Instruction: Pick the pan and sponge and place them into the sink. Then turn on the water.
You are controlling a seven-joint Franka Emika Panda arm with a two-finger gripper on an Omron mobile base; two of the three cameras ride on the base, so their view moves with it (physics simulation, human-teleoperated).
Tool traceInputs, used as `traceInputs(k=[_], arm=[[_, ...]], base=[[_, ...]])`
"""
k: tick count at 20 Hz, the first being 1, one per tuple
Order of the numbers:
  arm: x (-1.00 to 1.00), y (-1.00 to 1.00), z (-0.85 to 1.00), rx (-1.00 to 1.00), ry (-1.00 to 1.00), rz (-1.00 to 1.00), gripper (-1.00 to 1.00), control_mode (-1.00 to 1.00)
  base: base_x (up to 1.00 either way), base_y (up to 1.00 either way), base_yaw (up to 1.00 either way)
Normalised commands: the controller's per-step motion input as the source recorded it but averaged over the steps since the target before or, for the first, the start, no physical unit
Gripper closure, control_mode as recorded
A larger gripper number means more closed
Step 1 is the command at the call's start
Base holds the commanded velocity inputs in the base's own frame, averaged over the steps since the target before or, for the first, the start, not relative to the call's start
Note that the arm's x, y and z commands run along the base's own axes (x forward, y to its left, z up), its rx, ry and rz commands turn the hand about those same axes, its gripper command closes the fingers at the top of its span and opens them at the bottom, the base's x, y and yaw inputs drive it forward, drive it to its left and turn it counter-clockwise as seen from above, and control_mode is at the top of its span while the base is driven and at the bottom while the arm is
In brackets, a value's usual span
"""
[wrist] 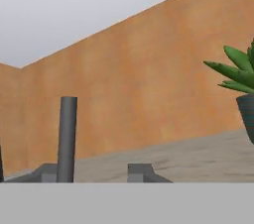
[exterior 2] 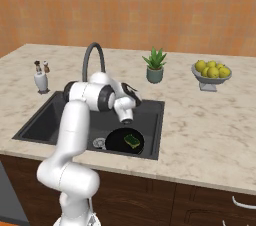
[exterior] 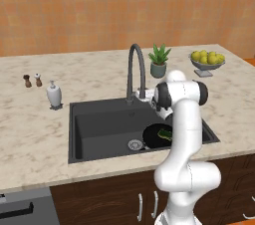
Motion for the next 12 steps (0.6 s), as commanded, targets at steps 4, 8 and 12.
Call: traceInputs(k=[4,8,12], arm=[[0.0,-0.66,0.38,0.19,0.25,-0.31,1.0,-1.0],[0.12,-0.99,0.51,0.36,0.32,-0.04,1.0,-1.0],[0.03,-1.0,0.49,0.48,0.24,0.11,1.0,-1.0]], base=[[0.0,0.0,0.0],[0.0,0.0,0.0],[0.0,0.0,0.0]])
